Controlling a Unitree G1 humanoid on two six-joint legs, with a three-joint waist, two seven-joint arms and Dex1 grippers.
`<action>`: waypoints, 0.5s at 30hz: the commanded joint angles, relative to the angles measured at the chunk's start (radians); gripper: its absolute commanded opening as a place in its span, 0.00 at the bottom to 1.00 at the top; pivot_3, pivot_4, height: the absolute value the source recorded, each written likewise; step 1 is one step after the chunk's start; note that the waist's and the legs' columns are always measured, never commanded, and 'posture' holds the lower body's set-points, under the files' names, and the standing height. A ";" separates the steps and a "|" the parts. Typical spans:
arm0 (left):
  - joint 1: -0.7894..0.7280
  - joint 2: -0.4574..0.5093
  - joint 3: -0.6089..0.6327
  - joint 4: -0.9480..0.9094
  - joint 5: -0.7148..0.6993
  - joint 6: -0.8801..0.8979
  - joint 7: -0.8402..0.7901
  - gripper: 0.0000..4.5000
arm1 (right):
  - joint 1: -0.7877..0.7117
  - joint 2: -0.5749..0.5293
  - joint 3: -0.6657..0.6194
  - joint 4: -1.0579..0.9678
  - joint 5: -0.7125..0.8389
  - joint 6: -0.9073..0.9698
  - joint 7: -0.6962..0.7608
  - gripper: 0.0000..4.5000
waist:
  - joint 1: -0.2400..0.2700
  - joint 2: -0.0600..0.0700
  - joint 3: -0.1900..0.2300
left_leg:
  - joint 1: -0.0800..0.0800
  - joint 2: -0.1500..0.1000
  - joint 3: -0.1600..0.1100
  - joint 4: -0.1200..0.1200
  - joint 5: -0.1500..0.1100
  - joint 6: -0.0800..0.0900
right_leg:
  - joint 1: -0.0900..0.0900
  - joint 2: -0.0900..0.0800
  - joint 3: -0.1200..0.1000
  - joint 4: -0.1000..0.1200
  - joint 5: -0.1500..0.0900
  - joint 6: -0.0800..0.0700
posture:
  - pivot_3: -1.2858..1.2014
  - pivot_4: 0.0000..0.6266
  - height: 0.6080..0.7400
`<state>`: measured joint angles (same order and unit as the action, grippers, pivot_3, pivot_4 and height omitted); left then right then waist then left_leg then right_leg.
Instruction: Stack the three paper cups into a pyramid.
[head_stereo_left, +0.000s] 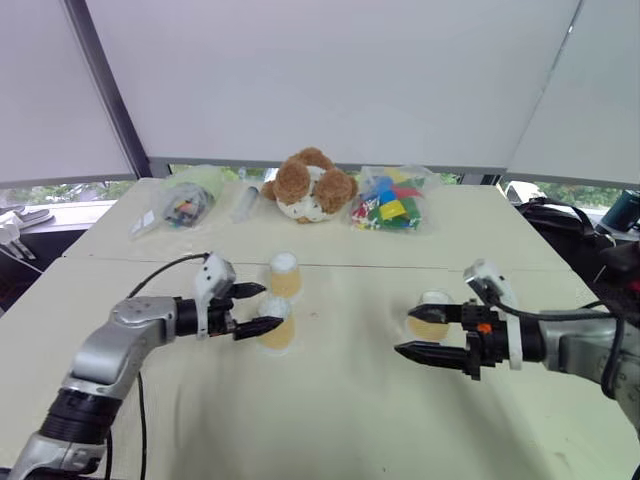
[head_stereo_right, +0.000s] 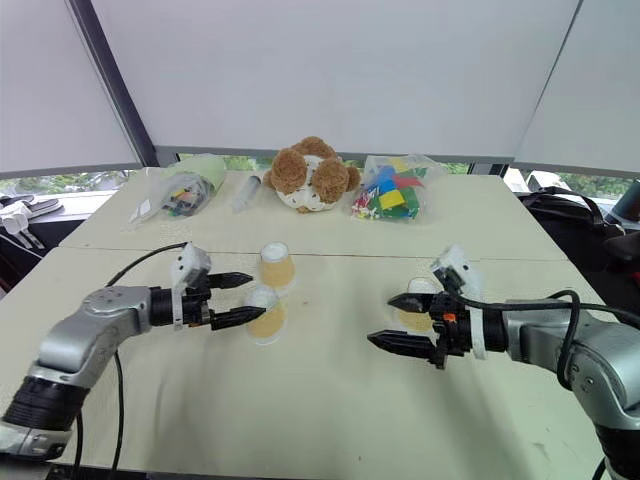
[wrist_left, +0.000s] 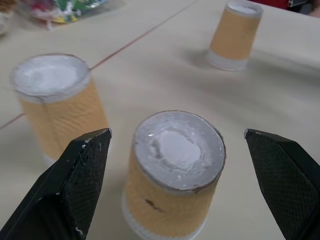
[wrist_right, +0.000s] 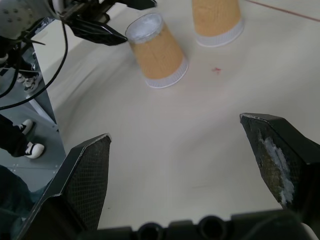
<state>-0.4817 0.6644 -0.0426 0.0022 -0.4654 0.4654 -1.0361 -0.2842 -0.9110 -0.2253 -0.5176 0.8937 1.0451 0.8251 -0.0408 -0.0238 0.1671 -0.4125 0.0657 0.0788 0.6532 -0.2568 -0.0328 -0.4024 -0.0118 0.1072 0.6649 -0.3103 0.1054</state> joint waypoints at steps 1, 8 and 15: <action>-0.035 -0.015 -0.027 0.029 0.042 -0.064 -0.030 0.98 | 0.014 0.008 -0.042 -0.030 0.029 -0.005 -0.028 1.00 | 0.000 0.000 0.000 | 0.000 0.000 0.000 0.000 0.000 0.000 | 0.000 0.000 0.000 0.000 0.000 0.000 | 0.52 0.24 1.00; -0.072 -0.080 -0.042 0.148 0.109 -0.190 -0.040 0.77 | 0.042 0.011 -0.054 -0.014 0.030 -0.032 -0.047 1.00 | 0.001 0.000 0.000 | 0.000 0.000 0.000 0.001 0.000 0.000 | 0.000 0.000 0.000 0.000 0.000 0.000 | 0.52 0.24 1.00; -0.068 -0.105 -0.016 0.160 0.101 -0.206 -0.037 0.48 | 0.051 0.006 -0.057 0.006 0.025 -0.052 -0.043 1.00 | 0.001 0.000 0.000 | 0.000 0.000 0.000 0.001 0.000 0.000 | 0.000 0.000 0.000 0.000 0.000 0.000 | 0.52 0.24 1.00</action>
<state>-0.5429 0.5594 -0.0933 0.1886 -0.3482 0.2611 -1.0758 -0.2350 -0.9057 -0.2475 -0.5040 0.9105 1.0136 0.7798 -0.0396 -0.0239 0.1671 -0.4127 0.0657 0.0785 0.6542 -0.2568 -0.0328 -0.4020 -0.0119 0.1072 0.6653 -0.3102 0.1056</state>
